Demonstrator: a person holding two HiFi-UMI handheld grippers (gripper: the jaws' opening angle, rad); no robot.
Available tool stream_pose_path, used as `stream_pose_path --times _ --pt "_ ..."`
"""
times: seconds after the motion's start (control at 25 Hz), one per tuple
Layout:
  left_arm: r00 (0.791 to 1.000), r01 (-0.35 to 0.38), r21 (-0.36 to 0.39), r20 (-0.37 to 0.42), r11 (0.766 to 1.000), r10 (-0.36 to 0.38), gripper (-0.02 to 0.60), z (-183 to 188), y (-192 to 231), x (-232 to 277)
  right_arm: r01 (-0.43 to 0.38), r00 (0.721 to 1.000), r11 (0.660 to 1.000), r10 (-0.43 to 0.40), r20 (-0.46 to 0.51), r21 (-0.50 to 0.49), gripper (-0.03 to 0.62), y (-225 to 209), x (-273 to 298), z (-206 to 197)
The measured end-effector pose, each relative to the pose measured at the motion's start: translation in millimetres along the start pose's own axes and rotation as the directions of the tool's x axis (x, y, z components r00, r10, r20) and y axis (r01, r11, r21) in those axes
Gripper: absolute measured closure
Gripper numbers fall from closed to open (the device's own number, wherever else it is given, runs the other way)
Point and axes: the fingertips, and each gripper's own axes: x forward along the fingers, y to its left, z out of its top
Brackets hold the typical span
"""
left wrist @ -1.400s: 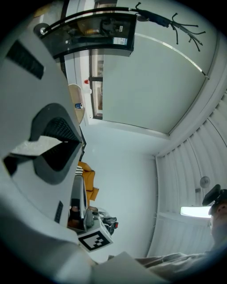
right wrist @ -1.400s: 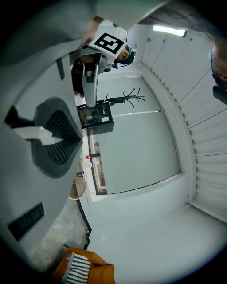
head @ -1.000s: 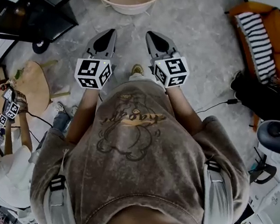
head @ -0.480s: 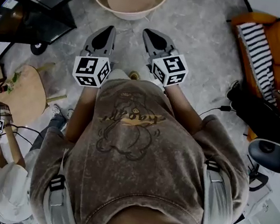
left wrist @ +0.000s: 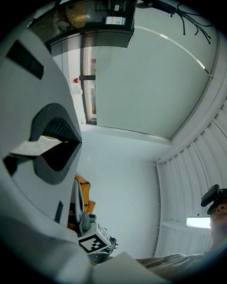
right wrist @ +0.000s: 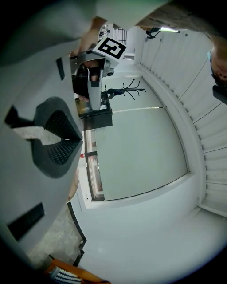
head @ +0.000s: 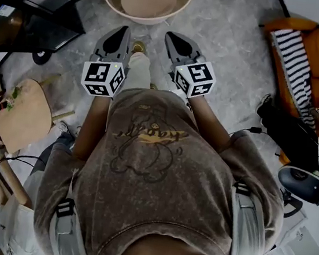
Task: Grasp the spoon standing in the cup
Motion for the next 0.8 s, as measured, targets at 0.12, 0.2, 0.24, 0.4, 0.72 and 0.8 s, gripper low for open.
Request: stream_pose_path --times 0.12,0.2,0.24,0.4,0.72,0.8 --pt "1.000 0.006 -0.003 0.002 1.000 -0.006 0.565 5 6 17 0.004 1.000 1.000 -0.004 0.001 -0.003 0.576 -10 12 5" --pt "1.000 0.010 0.002 0.001 1.000 -0.010 0.565 8 9 32 0.008 1.000 1.000 -0.008 0.000 -0.001 0.576 -21 21 9" --pt "1.000 0.013 0.004 0.000 1.000 -0.013 0.565 8 11 40 0.010 1.000 1.000 -0.010 -0.001 0.001 0.576 -27 27 10" --pt "1.000 0.018 -0.009 -0.009 1.000 -0.018 0.565 6 34 69 0.012 1.000 1.000 -0.012 -0.011 0.002 0.576 -43 61 13" --pt "0.999 0.024 -0.011 -0.030 1.000 -0.025 0.565 17 83 128 0.025 1.000 1.000 -0.025 -0.018 0.001 0.576 -82 124 32" --pt "0.999 0.029 -0.012 -0.039 1.000 -0.030 0.565 20 94 142 0.030 0.999 1.000 -0.030 -0.019 0.001 0.576 -90 139 38"
